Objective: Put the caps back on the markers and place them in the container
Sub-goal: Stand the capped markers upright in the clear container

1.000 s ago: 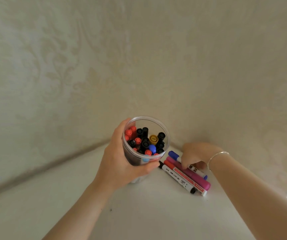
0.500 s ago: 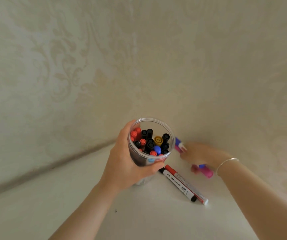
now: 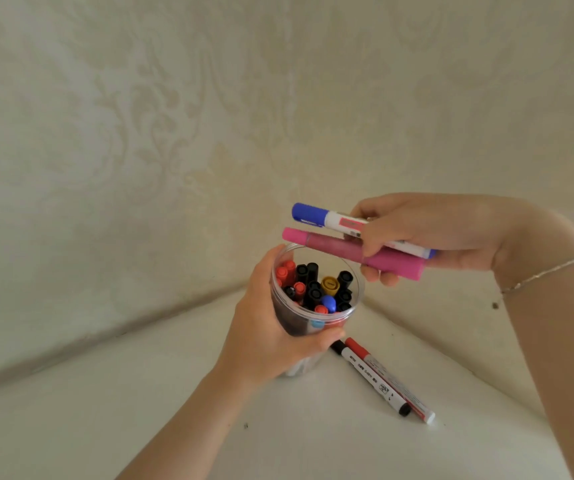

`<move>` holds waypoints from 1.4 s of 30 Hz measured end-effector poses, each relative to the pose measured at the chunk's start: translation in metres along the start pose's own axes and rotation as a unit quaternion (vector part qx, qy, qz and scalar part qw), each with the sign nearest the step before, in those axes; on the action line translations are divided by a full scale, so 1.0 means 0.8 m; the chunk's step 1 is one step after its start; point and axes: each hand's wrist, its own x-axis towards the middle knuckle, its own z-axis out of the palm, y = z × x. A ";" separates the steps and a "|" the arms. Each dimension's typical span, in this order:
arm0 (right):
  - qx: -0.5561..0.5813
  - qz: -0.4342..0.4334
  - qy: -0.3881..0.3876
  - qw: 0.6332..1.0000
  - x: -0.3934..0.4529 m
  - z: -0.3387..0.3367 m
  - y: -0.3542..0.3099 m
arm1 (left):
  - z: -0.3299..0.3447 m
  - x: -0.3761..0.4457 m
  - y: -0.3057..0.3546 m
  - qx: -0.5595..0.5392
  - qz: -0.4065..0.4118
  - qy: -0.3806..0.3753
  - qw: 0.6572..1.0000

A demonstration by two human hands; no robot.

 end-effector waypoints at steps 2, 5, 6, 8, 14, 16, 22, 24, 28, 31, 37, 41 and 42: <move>0.010 0.012 0.008 1.000 -0.005 -0.005 -0.001 | -0.001 -0.001 -0.001 0.002 0.003 -0.001 1.000; 0.029 -0.003 0.052 0.998 -0.017 -0.011 -0.008 | -0.002 0.000 -0.002 0.010 0.006 0.001 1.000; 0.026 -0.009 0.076 0.997 -0.019 -0.012 -0.012 | -0.001 0.001 -0.001 0.011 0.005 0.003 1.000; -0.006 -0.015 0.123 0.992 -0.024 -0.011 -0.019 | -0.001 0.002 -0.001 0.013 0.005 0.003 1.000; -0.072 -0.006 0.159 0.985 -0.034 -0.006 -0.035 | -0.002 0.001 -0.001 0.012 0.006 0.005 1.000; -0.105 0.002 0.158 0.982 -0.037 -0.004 -0.040 | -0.003 0.001 -0.002 0.009 0.005 0.006 1.000; -0.208 0.022 0.162 0.964 -0.013 0.016 -0.050 | -0.001 0.001 -0.001 0.013 0.017 -0.008 1.000; -0.238 0.021 0.176 0.955 -0.001 0.023 -0.052 | -0.002 0.002 -0.001 0.007 0.010 0.000 1.000; -0.294 0.032 0.201 0.934 0.010 0.031 -0.057 | -0.005 0.000 -0.004 0.001 0.005 0.014 1.000; -0.348 0.044 0.221 0.910 0.019 0.036 -0.058 | -0.002 -0.001 0.000 0.006 0.012 0.000 1.000; -0.378 -0.042 0.342 0.859 0.052 0.041 -0.045 | 0.001 0.001 0.002 0.019 0.023 -0.007 1.000; -0.403 -0.087 0.325 0.851 0.054 0.042 -0.049 | -0.001 0.002 0.000 0.023 0.023 -0.002 0.999; -0.411 -0.098 0.329 0.845 0.053 0.041 -0.050 | -0.002 0.002 0.000 0.023 0.023 -0.002 0.999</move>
